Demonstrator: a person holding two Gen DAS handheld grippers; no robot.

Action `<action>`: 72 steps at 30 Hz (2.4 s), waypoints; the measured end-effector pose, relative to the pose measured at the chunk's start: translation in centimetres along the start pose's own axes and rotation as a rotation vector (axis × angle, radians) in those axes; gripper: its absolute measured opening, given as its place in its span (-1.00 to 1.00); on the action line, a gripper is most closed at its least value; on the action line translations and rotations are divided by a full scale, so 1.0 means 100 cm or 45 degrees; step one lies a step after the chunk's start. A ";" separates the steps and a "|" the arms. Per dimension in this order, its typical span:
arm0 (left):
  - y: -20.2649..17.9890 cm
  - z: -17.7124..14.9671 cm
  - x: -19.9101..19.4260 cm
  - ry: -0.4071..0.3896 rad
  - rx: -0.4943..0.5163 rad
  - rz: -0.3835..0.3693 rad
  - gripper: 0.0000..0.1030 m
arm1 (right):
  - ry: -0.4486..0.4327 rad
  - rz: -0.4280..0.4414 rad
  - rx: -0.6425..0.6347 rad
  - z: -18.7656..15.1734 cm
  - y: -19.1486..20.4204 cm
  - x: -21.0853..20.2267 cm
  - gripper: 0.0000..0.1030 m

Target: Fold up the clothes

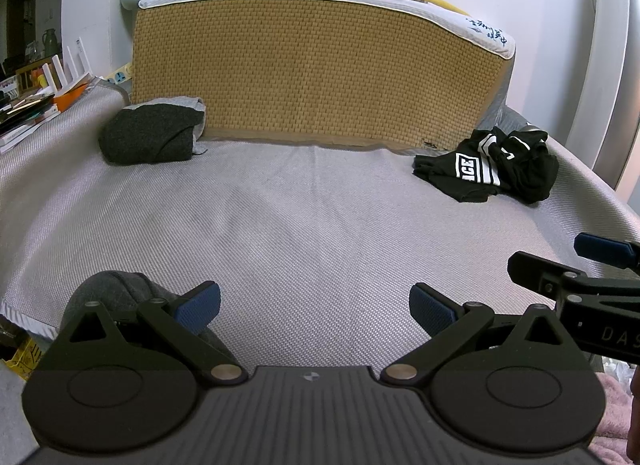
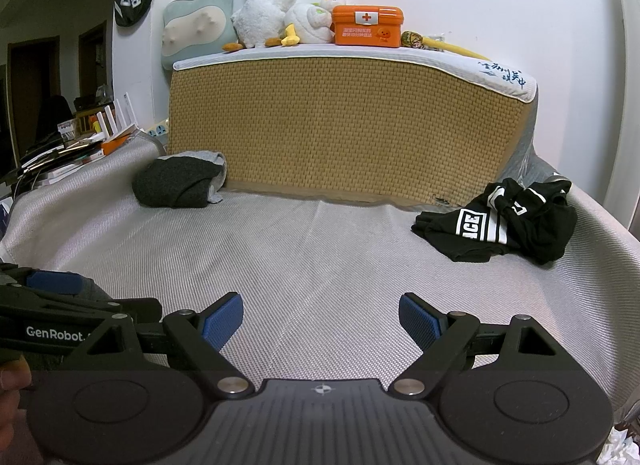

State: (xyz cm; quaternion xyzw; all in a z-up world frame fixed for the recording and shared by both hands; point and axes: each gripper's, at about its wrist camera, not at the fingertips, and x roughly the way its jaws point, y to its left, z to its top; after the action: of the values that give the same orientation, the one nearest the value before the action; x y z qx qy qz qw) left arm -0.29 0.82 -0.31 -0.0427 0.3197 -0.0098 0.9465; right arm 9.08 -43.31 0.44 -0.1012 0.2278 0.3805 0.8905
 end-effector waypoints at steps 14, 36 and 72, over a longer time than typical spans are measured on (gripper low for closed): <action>0.000 0.000 0.000 0.001 0.004 0.003 1.00 | -0.002 0.003 -0.001 0.001 -0.003 0.002 0.72; 0.003 0.005 0.012 0.021 -0.015 0.017 1.00 | -0.040 0.005 -0.003 0.008 -0.001 0.005 0.72; -0.022 0.025 0.044 0.029 0.020 0.029 1.00 | -0.024 -0.014 0.098 0.007 -0.046 0.028 0.72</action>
State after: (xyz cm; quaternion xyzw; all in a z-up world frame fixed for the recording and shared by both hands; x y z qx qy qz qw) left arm 4.73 -1.39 -0.85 -0.0315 0.3310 -0.0022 0.9431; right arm 14.30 -44.49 -0.26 -0.0644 0.2333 0.3675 0.8980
